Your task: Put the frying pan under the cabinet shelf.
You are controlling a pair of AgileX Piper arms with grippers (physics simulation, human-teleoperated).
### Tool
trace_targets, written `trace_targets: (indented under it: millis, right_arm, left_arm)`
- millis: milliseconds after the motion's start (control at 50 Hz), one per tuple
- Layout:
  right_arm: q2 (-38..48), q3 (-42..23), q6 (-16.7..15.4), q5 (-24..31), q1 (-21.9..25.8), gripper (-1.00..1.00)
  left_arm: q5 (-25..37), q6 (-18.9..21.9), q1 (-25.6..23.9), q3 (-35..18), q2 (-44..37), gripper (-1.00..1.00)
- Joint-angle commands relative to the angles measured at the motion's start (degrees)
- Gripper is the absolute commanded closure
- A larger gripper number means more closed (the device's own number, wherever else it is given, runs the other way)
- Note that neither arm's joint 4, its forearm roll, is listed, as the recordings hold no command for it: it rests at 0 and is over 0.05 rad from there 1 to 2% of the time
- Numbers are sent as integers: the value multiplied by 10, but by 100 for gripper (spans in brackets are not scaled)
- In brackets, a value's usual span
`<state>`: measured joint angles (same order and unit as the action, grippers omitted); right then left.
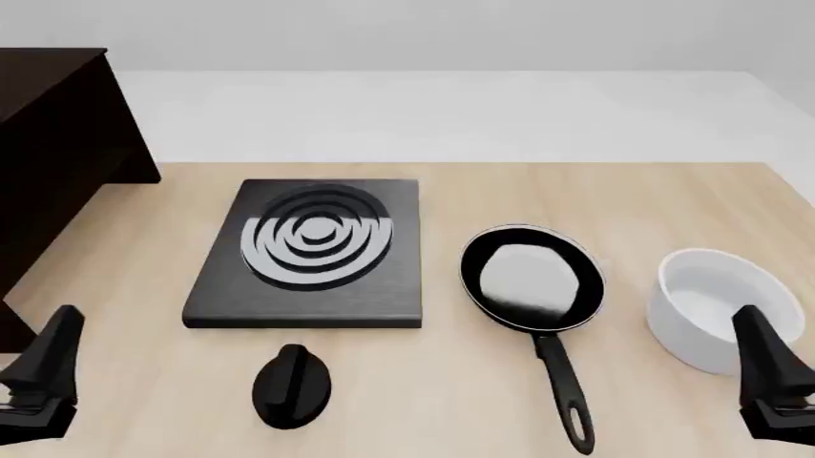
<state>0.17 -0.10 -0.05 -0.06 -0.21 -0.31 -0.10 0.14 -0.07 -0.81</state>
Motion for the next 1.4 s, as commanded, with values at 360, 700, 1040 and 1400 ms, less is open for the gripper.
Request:
trace_targets:
  millis: [360, 700, 1040, 1400]
  right_arm:
    - [1, -2, -2, 1, 2, -100]
    - [1, -1, -1, 0, 2, -100]
    - [1, -1, -1, 0, 2, -100]
    - [1, -1, -1, 0, 2, -100]
  left_arm:
    - [7, 24, -10, -104, -114, -100]
    - [20, -43, -108, -283, -355, -100]
    - [29, -158, -244, -399, -546, -100]
    - [31, -354, -321, -471, -688, -100]
